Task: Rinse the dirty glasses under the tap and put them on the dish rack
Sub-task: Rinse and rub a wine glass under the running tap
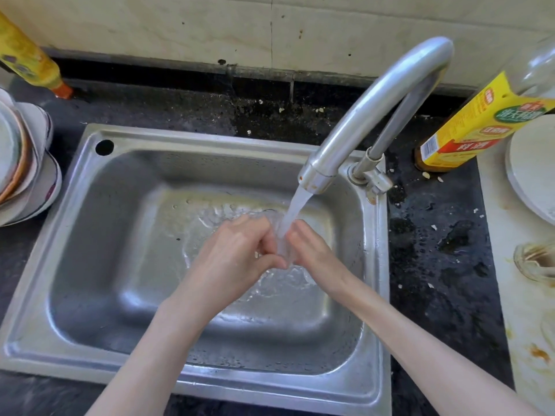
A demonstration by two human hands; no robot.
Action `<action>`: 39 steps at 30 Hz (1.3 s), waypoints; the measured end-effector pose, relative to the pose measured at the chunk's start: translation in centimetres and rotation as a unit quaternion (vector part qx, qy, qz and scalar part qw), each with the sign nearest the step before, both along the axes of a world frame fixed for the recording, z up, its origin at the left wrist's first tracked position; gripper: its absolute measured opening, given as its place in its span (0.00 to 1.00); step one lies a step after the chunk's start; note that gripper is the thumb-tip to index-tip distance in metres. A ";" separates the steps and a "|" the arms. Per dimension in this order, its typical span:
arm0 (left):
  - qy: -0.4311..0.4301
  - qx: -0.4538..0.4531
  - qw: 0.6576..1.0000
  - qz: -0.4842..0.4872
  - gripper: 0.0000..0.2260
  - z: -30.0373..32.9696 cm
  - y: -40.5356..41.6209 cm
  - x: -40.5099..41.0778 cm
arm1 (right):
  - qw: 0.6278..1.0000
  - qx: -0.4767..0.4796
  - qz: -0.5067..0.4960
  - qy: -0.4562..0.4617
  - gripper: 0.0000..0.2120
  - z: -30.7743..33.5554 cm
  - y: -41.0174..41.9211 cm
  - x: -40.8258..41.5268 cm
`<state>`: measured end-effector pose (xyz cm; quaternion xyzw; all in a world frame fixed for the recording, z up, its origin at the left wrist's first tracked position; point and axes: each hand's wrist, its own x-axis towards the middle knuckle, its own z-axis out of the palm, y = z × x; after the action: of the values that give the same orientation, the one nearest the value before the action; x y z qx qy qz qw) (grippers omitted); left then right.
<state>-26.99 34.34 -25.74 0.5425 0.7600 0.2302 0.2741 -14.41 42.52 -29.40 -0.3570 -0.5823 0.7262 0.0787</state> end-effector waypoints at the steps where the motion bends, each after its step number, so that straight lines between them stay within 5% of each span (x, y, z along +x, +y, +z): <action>1: 0.026 0.009 0.999 -0.038 0.12 -0.1 0.0 -0.1 | 1.000 -0.011 -0.010 -0.006 0.17 0.0 0.0 -0.1; 4: 0.046 0.047 0.987 -0.148 0.10 -0.5 -0.1 -0.6 | 0.992 -0.116 0.019 -0.050 0.33 0.0 0.6 0.0; 7: 0.018 0.070 0.985 -0.154 0.13 -0.5 -0.2 -0.8 | 0.976 -0.199 0.072 -0.052 0.32 -0.3 0.9 0.3; 9: -0.005 0.080 0.989 -0.121 0.14 -0.6 -0.2 -0.8 | 0.979 -0.189 0.060 -0.040 0.30 -0.5 0.6 0.4; 13: -0.098 0.110 0.988 0.046 0.15 -1.2 -0.4 -0.5 | 0.998 -0.022 0.057 -0.030 0.21 0.5 -0.2 0.0; 15: -0.127 0.128 0.979 0.091 0.13 -2.0 -0.3 -0.2 | 0.998 -0.029 0.056 -0.025 0.17 0.7 -0.5 0.0; 18: -0.142 0.147 0.974 0.101 0.13 -2.8 -0.1 0.8 | 0.989 -0.134 0.056 -0.022 0.33 0.4 -0.8 -0.1; 22: -0.304 0.129 0.926 0.182 0.12 -2.1 0.6 2.1 | 0.971 -0.231 0.047 -0.023 0.37 0.4 -0.8 -0.1; 27: -0.426 0.026 0.856 0.291 0.25 -2.8 1.1 2.7 | 0.957 -0.283 0.064 -0.012 0.41 0.0 -1.0 0.3; 30: -0.457 0.018 0.843 0.283 0.26 -3.4 1.3 2.4 | 0.971 -0.227 0.066 0.022 0.37 -0.9 -1.0 1.0; 34: -0.436 0.040 0.852 0.287 0.24 -3.3 1.5 2.5 | 0.988 -0.127 0.066 -0.064 0.37 -0.5 -0.7 2.1; 39: -0.512 0.066 0.783 0.348 0.22 -3.3 1.4 1.9 | 0.990 -0.070 0.103 -0.059 0.09 0.1 -1.6 3.1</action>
<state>-25.06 35.71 -29.05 0.0603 0.6282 0.6036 0.4873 -11.29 40.88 -29.27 -0.3415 -0.5678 0.7469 -0.0563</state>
